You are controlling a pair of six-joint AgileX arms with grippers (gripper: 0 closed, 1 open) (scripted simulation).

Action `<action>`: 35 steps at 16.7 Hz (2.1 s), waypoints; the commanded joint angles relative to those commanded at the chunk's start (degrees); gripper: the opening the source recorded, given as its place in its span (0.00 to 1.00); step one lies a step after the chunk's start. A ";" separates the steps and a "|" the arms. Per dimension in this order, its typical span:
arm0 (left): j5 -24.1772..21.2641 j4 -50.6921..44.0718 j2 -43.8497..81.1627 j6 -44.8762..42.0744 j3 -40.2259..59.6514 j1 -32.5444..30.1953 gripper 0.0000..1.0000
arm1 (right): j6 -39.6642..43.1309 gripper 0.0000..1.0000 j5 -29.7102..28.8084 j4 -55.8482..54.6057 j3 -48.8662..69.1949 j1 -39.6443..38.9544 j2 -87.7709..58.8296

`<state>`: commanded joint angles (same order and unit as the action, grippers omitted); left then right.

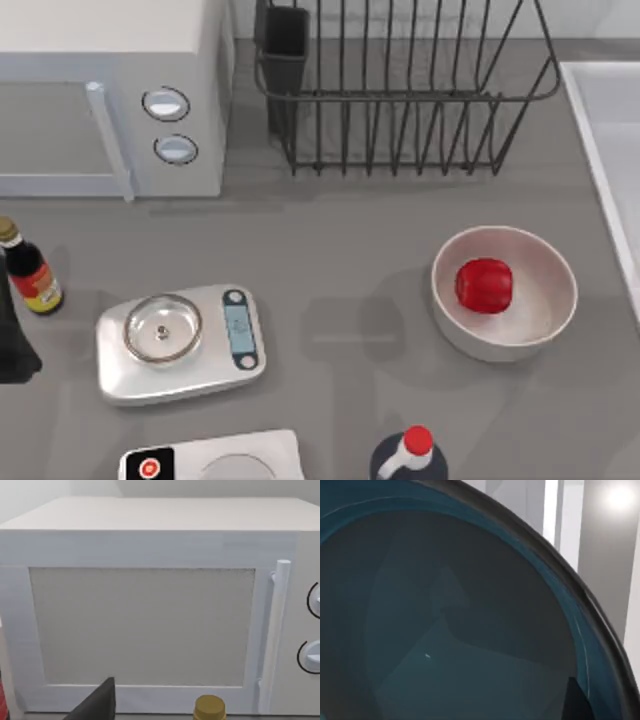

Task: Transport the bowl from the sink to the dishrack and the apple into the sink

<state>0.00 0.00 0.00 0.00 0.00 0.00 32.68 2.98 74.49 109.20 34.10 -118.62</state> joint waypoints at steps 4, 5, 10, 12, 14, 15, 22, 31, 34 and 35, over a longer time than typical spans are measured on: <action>0.00 0.00 0.00 0.00 0.00 0.00 1.00 | 6.62 0.00 0.68 9.44 -8.50 6.23 18.33; 0.00 0.00 0.00 0.00 0.00 0.00 1.00 | 8.05 0.00 0.81 11.46 -10.34 7.55 21.97; 0.00 0.00 0.00 0.00 0.00 0.00 1.00 | 12.17 0.00 1.19 17.24 -15.80 11.37 31.24; 0.00 0.00 0.00 0.00 0.00 0.00 1.00 | 12.21 0.00 1.20 17.30 -15.86 11.41 31.33; 0.00 0.00 0.00 0.00 0.00 0.00 1.00 | 12.06 0.00 1.19 17.21 -15.68 11.13 31.18; 0.00 0.00 0.00 0.00 0.00 0.00 1.00 | 12.06 0.00 1.19 17.21 -15.68 11.13 31.18; 0.00 0.00 0.00 0.00 0.00 0.00 1.00 | 5.51 0.00 -6.81 3.32 -14.15 -3.09 28.53; 0.00 0.00 0.00 0.00 0.00 0.00 1.00 | -14.39 0.00 -29.44 -36.19 -12.72 -42.58 24.08; 0.00 0.00 0.00 0.00 0.00 0.00 1.00 | -21.48 0.00 -37.09 -50.07 -12.95 -56.12 23.34; 0.00 0.00 0.00 0.00 0.00 0.00 1.00 | -23.66 0.00 -39.41 -54.33 -13.10 -60.27 23.20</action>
<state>0.00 0.00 0.00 0.00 0.00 0.00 9.02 -36.43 20.15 96.10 -26.16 -95.42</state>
